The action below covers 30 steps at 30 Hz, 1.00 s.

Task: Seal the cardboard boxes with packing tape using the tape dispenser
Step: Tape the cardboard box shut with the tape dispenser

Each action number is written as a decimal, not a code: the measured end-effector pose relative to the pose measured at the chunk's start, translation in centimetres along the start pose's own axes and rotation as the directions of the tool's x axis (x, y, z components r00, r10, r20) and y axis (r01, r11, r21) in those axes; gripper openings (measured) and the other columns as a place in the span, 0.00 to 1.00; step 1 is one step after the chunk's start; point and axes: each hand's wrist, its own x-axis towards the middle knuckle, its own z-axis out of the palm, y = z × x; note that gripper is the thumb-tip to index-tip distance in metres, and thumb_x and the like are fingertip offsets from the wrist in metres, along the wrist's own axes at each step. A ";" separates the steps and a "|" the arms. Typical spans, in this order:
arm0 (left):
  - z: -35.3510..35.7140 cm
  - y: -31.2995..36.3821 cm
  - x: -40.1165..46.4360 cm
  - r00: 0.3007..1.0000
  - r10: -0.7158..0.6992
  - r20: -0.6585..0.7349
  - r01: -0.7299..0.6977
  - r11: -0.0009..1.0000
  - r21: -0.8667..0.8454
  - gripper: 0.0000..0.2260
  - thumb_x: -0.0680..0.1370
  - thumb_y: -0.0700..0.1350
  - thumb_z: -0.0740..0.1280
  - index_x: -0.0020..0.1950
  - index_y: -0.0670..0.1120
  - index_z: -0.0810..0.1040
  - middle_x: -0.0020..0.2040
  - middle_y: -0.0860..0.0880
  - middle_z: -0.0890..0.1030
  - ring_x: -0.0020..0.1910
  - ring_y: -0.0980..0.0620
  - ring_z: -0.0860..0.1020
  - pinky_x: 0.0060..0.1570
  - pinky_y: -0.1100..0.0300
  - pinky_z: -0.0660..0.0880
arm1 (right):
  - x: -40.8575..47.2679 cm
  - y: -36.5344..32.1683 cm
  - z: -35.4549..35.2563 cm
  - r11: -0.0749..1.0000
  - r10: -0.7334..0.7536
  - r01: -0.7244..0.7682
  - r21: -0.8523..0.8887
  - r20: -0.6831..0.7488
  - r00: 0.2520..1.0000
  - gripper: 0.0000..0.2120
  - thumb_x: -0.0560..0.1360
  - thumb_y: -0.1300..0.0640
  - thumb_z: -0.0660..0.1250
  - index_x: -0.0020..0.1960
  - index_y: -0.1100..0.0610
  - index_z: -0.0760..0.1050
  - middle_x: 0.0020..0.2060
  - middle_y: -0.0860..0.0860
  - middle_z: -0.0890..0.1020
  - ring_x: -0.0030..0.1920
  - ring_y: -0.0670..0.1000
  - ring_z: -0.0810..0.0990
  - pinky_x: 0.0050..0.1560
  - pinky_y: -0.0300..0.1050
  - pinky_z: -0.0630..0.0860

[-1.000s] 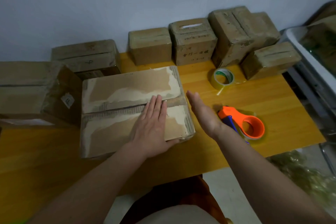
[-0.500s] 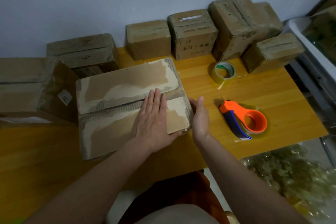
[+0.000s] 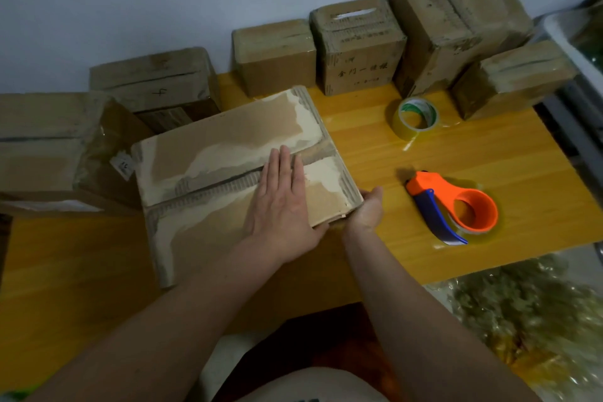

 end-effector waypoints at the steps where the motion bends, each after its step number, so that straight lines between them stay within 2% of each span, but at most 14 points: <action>1: 0.0 -0.1 0.0 1.000 0.000 0.006 0.000 1.000 0.006 0.55 0.70 0.71 0.62 0.77 0.41 0.32 0.75 0.41 0.28 0.74 0.43 0.27 0.75 0.48 0.36 | 0.3 -0.4 -0.6 0.984 -0.108 0.107 -0.143 0.000 0.994 0.25 0.83 0.51 0.52 0.33 0.60 0.75 0.32 0.57 0.80 0.34 0.53 0.77 0.40 0.46 0.75; 3: -0.2 -0.2 -0.1 1.000 -0.005 0.013 0.005 1.000 -0.001 0.55 0.70 0.72 0.62 0.77 0.42 0.31 0.75 0.41 0.27 0.73 0.43 0.27 0.75 0.48 0.35 | 0.5 -1.9 -2.1 0.893 -0.335 0.359 -0.273 0.129 0.933 0.21 0.84 0.55 0.50 0.45 0.63 0.79 0.43 0.58 0.82 0.41 0.49 0.80 0.51 0.46 0.76; 4: -0.2 -0.2 -0.1 1.000 -0.005 0.016 0.005 1.000 -0.008 0.55 0.70 0.71 0.62 0.77 0.42 0.31 0.75 0.41 0.27 0.73 0.43 0.26 0.75 0.48 0.35 | 0.2 -2.8 -2.7 0.824 -0.401 0.476 -0.308 0.277 0.873 0.19 0.84 0.55 0.50 0.54 0.63 0.78 0.50 0.56 0.82 0.48 0.47 0.80 0.56 0.42 0.75; 5: -0.3 -0.2 -0.1 1.000 -0.004 0.021 0.004 1.000 -0.012 0.55 0.70 0.71 0.62 0.76 0.42 0.31 0.75 0.41 0.27 0.73 0.43 0.26 0.75 0.48 0.35 | -0.2 -3.7 -3.0 0.737 -0.392 0.574 -0.358 0.466 0.794 0.18 0.84 0.55 0.51 0.62 0.62 0.75 0.56 0.54 0.80 0.55 0.46 0.78 0.60 0.39 0.72; 7: -0.4 -0.2 -0.2 1.000 0.006 0.028 -0.005 1.000 -0.010 0.54 0.71 0.71 0.61 0.76 0.41 0.31 0.75 0.40 0.27 0.73 0.43 0.26 0.75 0.48 0.35 | -0.9 -4.8 -2.3 0.505 -0.188 0.702 -0.502 0.730 0.657 0.18 0.84 0.55 0.52 0.70 0.60 0.69 0.63 0.52 0.75 0.64 0.48 0.73 0.62 0.38 0.67; 9: -0.4 -0.3 -0.2 0.999 0.021 0.024 -0.021 1.000 -0.003 0.53 0.72 0.70 0.60 0.76 0.41 0.31 0.75 0.40 0.28 0.73 0.42 0.27 0.75 0.47 0.35 | -1.0 -5.3 -0.5 0.328 -0.058 0.758 -0.564 0.789 0.612 0.19 0.84 0.54 0.50 0.71 0.58 0.68 0.65 0.53 0.74 0.65 0.51 0.72 0.57 0.38 0.66; 11: -0.2 -0.5 -0.2 0.999 0.034 0.015 -0.034 0.999 0.006 0.52 0.72 0.70 0.59 0.77 0.40 0.32 0.75 0.39 0.29 0.74 0.42 0.28 0.75 0.47 0.36 | -0.8 -5.8 1.8 0.245 -0.024 0.767 -0.593 0.787 0.617 0.21 0.84 0.52 0.49 0.73 0.57 0.65 0.69 0.54 0.72 0.68 0.53 0.69 0.58 0.37 0.65; 15: -0.2 -0.7 -0.2 0.998 0.058 0.015 -0.059 0.998 0.019 0.52 0.73 0.69 0.60 0.77 0.40 0.33 0.76 0.38 0.31 0.75 0.41 0.30 0.76 0.45 0.39 | 0.0 -6.5 5.4 0.253 0.039 0.737 -0.626 0.768 0.639 0.22 0.84 0.50 0.48 0.74 0.57 0.64 0.69 0.55 0.71 0.67 0.55 0.70 0.53 0.35 0.64; 20: -0.2 -1.0 -0.2 0.997 0.079 0.007 -0.079 0.997 0.011 0.50 0.73 0.68 0.59 0.77 0.41 0.33 0.76 0.38 0.30 0.74 0.40 0.29 0.75 0.45 0.38 | 1.5 -6.6 7.2 0.340 0.058 0.763 -0.550 0.822 0.567 0.23 0.83 0.47 0.50 0.75 0.53 0.62 0.70 0.52 0.70 0.68 0.53 0.70 0.68 0.47 0.66; 22: -0.2 -1.0 -0.1 0.996 0.089 0.015 -0.089 0.996 0.003 0.50 0.73 0.67 0.61 0.77 0.41 0.34 0.76 0.38 0.30 0.74 0.40 0.29 0.75 0.45 0.37 | 1.5 -7.0 8.8 0.316 0.044 0.798 -0.513 0.848 0.528 0.22 0.84 0.49 0.51 0.76 0.53 0.59 0.70 0.51 0.69 0.68 0.50 0.68 0.66 0.41 0.64; 25: -0.3 -1.5 0.0 0.994 0.112 0.010 -0.112 0.993 -0.025 0.50 0.73 0.66 0.62 0.77 0.42 0.34 0.76 0.39 0.30 0.74 0.41 0.29 0.75 0.47 0.34 | 1.8 -7.4 12.6 0.281 0.008 0.792 -0.542 0.827 0.563 0.22 0.83 0.51 0.53 0.76 0.55 0.60 0.71 0.53 0.68 0.70 0.52 0.66 0.67 0.42 0.62; 27: -0.3 -1.8 0.0 0.991 0.132 0.011 -0.131 0.991 -0.036 0.50 0.73 0.65 0.62 0.78 0.42 0.34 0.76 0.39 0.31 0.75 0.41 0.30 0.75 0.47 0.35 | 2.4 -7.5 15.0 0.283 0.014 0.768 -0.575 0.803 0.596 0.18 0.83 0.52 0.54 0.67 0.59 0.71 0.61 0.57 0.76 0.62 0.54 0.73 0.59 0.43 0.67; 28: -0.3 -1.9 -0.1 0.990 0.140 0.013 -0.140 0.989 -0.040 0.50 0.73 0.65 0.62 0.78 0.42 0.35 0.76 0.39 0.31 0.75 0.40 0.30 0.75 0.47 0.35 | 2.6 -7.5 15.9 0.310 0.030 0.738 -0.600 0.782 0.623 0.15 0.83 0.52 0.55 0.56 0.60 0.76 0.50 0.56 0.79 0.53 0.54 0.76 0.52 0.44 0.69; 30: -0.3 -2.0 -0.1 0.989 0.149 -0.001 -0.149 0.988 -0.038 0.49 0.72 0.64 0.62 0.78 0.41 0.37 0.77 0.38 0.33 0.75 0.40 0.31 0.75 0.46 0.35 | 2.9 -7.3 17.2 0.389 0.035 0.676 -0.626 0.744 0.668 0.15 0.81 0.54 0.57 0.37 0.56 0.71 0.34 0.52 0.74 0.37 0.51 0.72 0.41 0.43 0.67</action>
